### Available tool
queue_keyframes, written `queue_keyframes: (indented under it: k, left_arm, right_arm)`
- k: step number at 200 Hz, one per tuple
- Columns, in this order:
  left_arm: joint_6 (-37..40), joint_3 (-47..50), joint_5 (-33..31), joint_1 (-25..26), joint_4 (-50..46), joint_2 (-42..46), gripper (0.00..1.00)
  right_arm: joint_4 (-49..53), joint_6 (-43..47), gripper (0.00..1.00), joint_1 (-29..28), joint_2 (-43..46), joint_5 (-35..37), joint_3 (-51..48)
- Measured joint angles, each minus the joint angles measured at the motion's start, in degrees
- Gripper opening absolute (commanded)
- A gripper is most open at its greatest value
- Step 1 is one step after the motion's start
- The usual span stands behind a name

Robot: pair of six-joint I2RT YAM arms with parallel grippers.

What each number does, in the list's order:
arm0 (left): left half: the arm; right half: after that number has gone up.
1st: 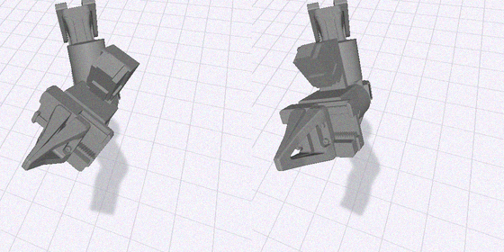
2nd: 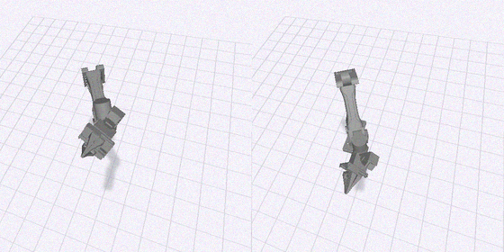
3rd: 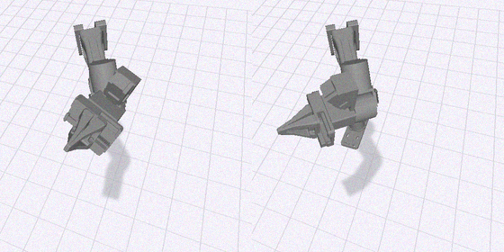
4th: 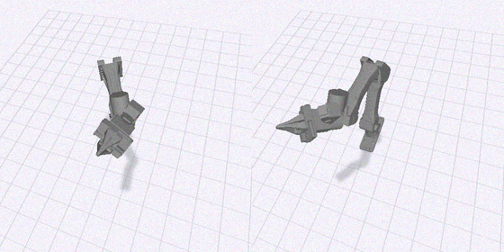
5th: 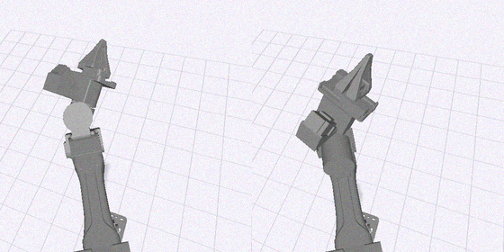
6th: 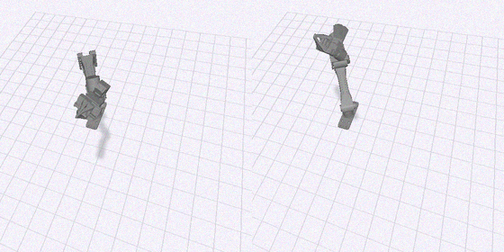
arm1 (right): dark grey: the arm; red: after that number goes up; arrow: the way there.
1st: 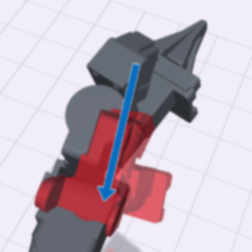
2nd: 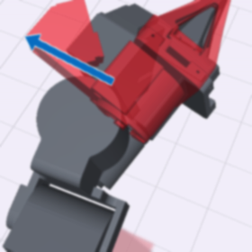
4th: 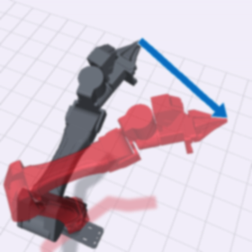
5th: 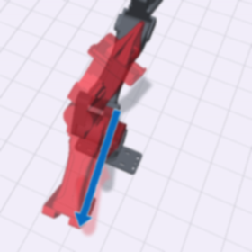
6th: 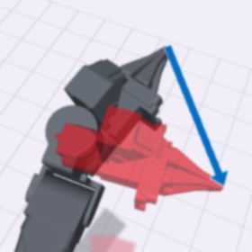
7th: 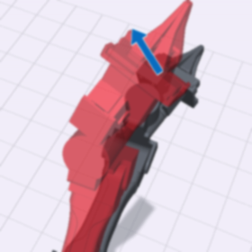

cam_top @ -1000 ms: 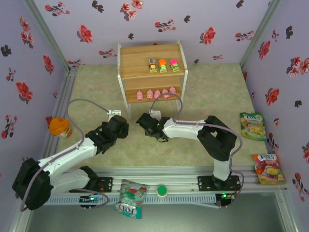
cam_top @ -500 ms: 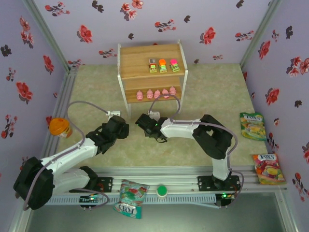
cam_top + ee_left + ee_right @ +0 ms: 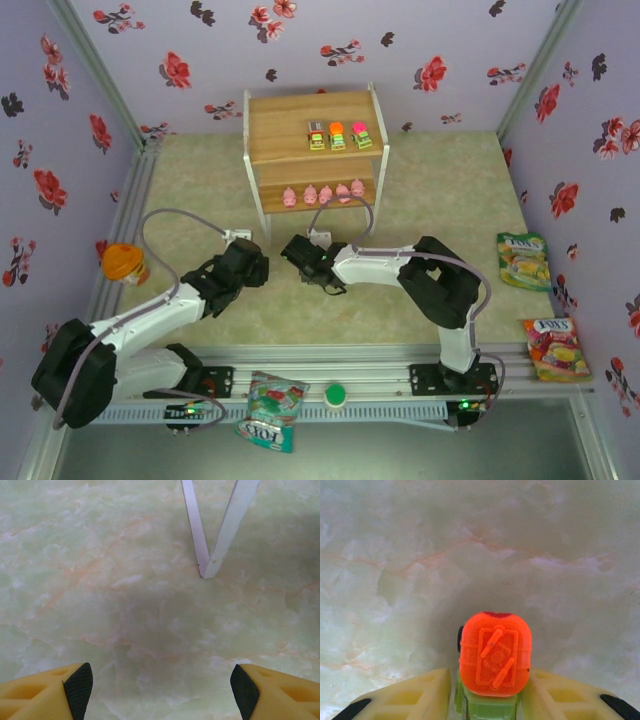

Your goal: Place and organize the plastic toys onto the shelf

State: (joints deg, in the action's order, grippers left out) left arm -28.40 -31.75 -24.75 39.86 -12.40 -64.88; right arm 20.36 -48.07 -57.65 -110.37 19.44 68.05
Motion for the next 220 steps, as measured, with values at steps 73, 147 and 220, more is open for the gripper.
queue_keyframes:
  k: [73, 147, 220]
  left_arm:
    - [0.0, 0.0, 0.8, -0.3, 0.9, -1.0, 0.77]
    - [0.0, 0.0, 1.0, -0.8, 0.9, -1.0, 0.77]
    - [0.0, 0.0, 1.4, -0.9, 1.0, -1.0, 0.77]
  right_arm:
    - [0.0, 0.0, 0.4, 0.0, -0.2, 0.0, 0.0]
    - [1.8, 0.0, 0.35, 0.0, -1.3, 0.7, 1.2]
    - [2.8, 0.1, 0.31, -0.2, -1.3, 1.5, 1.7]
